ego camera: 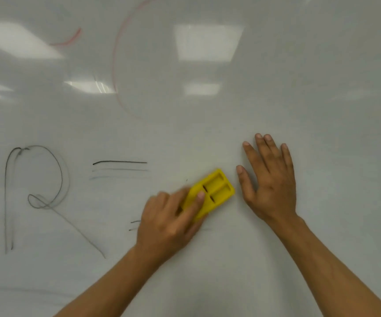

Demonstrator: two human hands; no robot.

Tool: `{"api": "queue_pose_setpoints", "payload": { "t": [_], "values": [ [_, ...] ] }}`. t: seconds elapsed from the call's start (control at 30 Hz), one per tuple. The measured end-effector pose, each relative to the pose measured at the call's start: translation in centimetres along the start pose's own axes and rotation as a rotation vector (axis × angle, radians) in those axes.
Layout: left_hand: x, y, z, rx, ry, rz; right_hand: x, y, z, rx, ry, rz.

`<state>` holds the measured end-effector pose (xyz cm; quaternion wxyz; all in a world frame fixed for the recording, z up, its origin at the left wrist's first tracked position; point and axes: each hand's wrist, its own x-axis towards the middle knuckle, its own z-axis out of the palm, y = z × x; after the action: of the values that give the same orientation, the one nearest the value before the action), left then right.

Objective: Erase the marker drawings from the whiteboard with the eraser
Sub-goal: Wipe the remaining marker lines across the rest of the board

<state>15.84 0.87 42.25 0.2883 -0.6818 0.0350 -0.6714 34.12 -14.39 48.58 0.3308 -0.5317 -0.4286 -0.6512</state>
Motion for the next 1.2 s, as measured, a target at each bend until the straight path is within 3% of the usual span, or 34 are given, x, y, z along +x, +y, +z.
{"api": "queue_pose_setpoints", "payload": {
  "t": [0.2, 0.33, 0.53, 0.67, 0.77, 0.97, 1.1, 1.2],
  "values": [
    [-10.3, 5.9, -1.3, -0.067, -0.313, 0.201, -4.2, -0.5, -0.5, -0.047, -0.071, -0.05],
    [-8.3, 4.1, -1.9, -0.043, -0.234, 0.243, -5.7, 0.0, -1.0, -0.052, -0.077, -0.053],
    [1.7, -3.4, -1.8, 0.177, 0.007, -0.225, -6.9, 1.4, -1.9, -0.061, -0.082, 0.014],
    [1.7, -1.4, -0.9, 0.14, 0.067, -0.439, -7.4, 1.0, -1.7, -0.084, -0.1, 0.014],
    [-3.5, 2.7, -0.6, 0.073, -0.003, -0.277, -7.8, 0.1, -1.4, -0.068, -0.106, -0.015],
    [-15.4, 10.4, -2.0, -0.086, -0.369, 0.02, -8.7, -0.5, -1.5, -0.068, -0.147, -0.058],
    [-13.6, 8.8, -2.3, -0.069, -0.359, 0.116, -9.0, 0.7, -2.0, -0.08, -0.121, -0.043],
    [-8.6, 5.4, -2.4, -0.014, -0.224, -0.01, -9.0, 3.0, -2.4, -0.14, -0.079, 0.025]
  ]
}}
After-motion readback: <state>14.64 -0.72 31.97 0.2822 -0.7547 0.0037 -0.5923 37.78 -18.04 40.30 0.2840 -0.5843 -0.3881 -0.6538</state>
